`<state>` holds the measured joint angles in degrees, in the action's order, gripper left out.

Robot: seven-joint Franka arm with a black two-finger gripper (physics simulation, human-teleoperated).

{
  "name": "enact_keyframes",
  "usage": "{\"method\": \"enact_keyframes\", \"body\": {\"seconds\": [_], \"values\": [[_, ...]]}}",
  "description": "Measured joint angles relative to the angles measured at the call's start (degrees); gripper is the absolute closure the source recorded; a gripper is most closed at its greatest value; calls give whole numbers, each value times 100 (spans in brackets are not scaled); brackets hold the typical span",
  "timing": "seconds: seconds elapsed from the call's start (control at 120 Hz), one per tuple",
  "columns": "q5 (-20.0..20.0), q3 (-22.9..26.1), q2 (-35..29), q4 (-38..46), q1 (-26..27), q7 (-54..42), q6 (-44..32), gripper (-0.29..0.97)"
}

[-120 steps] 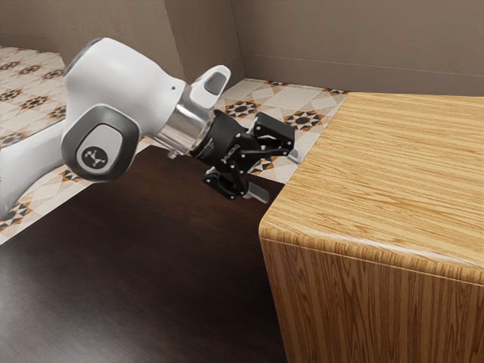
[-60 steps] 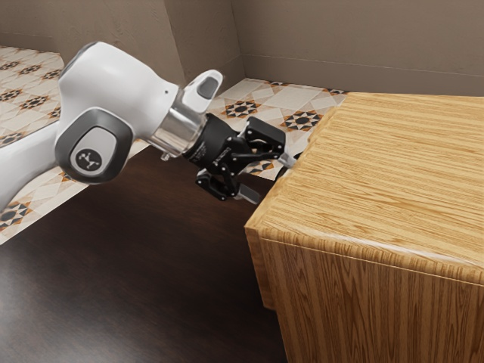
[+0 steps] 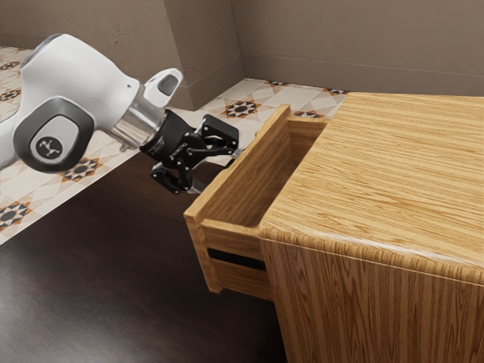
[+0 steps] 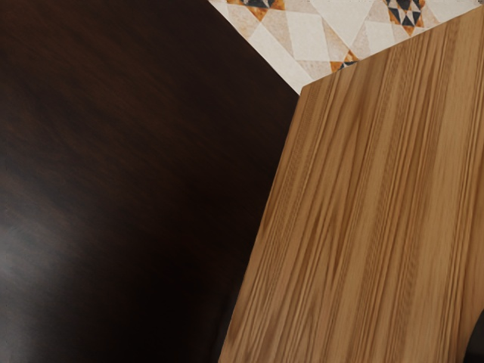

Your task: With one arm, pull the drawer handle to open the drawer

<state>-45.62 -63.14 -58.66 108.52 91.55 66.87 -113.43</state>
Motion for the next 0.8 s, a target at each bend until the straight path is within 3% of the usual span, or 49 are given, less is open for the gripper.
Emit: {"method": "enact_keyframes", "body": {"seconds": [0.617,0.692,0.8], "values": [[343,675,-37,234,-1204,-166,699,1],[448,995,-50,233,-1750,-193,825,1],[769,1957,-71,-9,-3212,-256,1155,0]]}}
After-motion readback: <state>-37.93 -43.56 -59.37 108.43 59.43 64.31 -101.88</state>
